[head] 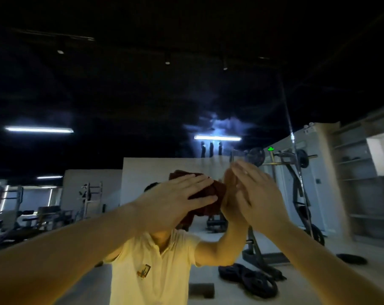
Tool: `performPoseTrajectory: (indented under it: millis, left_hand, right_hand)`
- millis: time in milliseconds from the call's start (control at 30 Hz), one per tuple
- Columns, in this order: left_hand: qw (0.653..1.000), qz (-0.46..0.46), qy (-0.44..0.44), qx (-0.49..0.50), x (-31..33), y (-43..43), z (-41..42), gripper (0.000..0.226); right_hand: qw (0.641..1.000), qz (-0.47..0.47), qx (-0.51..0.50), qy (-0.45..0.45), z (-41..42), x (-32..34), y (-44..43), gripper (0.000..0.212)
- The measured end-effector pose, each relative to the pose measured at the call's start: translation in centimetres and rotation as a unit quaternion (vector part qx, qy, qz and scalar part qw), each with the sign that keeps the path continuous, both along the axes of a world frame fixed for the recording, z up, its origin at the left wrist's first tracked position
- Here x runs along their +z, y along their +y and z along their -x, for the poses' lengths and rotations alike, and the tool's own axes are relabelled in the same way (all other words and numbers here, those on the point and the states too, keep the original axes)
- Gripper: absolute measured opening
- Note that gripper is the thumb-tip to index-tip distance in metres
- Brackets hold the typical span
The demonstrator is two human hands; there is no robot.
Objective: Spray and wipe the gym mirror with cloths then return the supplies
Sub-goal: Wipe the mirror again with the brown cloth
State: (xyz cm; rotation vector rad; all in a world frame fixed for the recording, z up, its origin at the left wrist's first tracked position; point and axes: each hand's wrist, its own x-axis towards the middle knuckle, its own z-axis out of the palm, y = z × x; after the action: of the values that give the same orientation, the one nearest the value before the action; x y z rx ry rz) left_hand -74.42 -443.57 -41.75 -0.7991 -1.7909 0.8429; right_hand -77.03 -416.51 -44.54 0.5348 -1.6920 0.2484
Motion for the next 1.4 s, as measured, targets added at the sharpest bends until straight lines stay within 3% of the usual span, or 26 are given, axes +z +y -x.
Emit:
performPoseTrajectory:
  millis: [100, 200, 267, 367, 500, 600, 733, 867, 967, 1033, 1133, 1200, 1267, 1333, 1400]
  left_hand:
    - [0.998, -0.031, 0.053, 0.011, 5.1, 2.1, -0.5, 0.089]
    - [0.983, -0.158, 0.091, -0.001, 11.7, 5.0, -0.7, 0.085]
    - [0.966, -0.245, 0.082, -0.024, 14.9, 6.9, -0.1, 0.071]
    - [0.942, -0.317, 0.080, -0.072, 13.3, 9.3, 0.9, 0.060]
    - [0.989, -0.116, 0.026, -0.092, 4.1, 9.0, 0.6, 0.065]
    - [0.997, -0.025, 0.054, -0.039, 3.9, 8.5, 0.3, 0.060]
    - [0.996, -0.090, 0.026, -0.001, 9.5, 8.2, 0.8, 0.062]
    - [0.964, -0.245, 0.102, -0.012, 17.2, 9.8, 1.5, 0.061]
    - [0.943, -0.304, 0.121, -0.060, 16.3, 13.2, 2.6, 0.062]
    - [0.958, -0.250, 0.116, -0.076, 11.3, 14.1, 3.3, 0.065]
    - [0.993, -0.105, 0.041, -0.037, 4.3, 11.7, 2.7, 0.074]
    - [0.999, 0.020, 0.009, 0.025, 2.9, 9.8, 2.0, 0.084]
    - [0.992, 0.105, 0.002, 0.076, 5.6, 8.9, 1.2, 0.093]
    - [0.995, 0.043, 0.038, 0.076, 9.8, 9.6, 0.7, 0.091]
    - [0.988, -0.124, 0.075, 0.047, 13.6, 11.2, 0.3, 0.079]
  right_hand:
    - [0.999, 0.016, -0.016, -0.031, 1.7, 1.0, 2.8, 0.069]
    - [0.998, 0.004, -0.058, -0.020, 3.3, 0.7, 3.7, 0.067]
    - [0.998, -0.001, -0.068, 0.002, 4.0, 0.2, 3.7, 0.064]
    - [0.999, 0.012, -0.032, 0.042, 3.9, 0.3, 3.8, 0.059]
    - [0.993, 0.091, 0.069, 0.021, 3.1, 2.4, 4.6, 0.064]
    - [0.997, 0.068, 0.010, 0.034, 3.9, 3.5, 5.2, 0.064]
    - [0.997, 0.052, -0.013, 0.050, 5.6, 3.0, 5.2, 0.061]
    - [0.997, 0.033, 0.018, 0.072, 7.4, 2.5, 5.7, 0.060]
    - [0.995, 0.016, 0.049, 0.082, 8.1, 2.5, 6.3, 0.059]
    - [0.993, 0.032, 0.078, 0.088, 7.7, 2.4, 6.6, 0.058]
    - [0.976, 0.086, 0.185, 0.077, 6.7, 2.3, 6.7, 0.058]
    - [0.968, 0.109, 0.212, 0.075, 6.6, 2.2, 6.5, 0.056]
    - [0.974, 0.110, 0.181, 0.086, 6.5, 2.1, 6.1, 0.056]
    - [0.984, 0.093, 0.124, 0.092, 6.4, 2.0, 5.8, 0.058]
    - [0.991, 0.071, 0.072, 0.090, 6.4, 1.7, 5.9, 0.060]
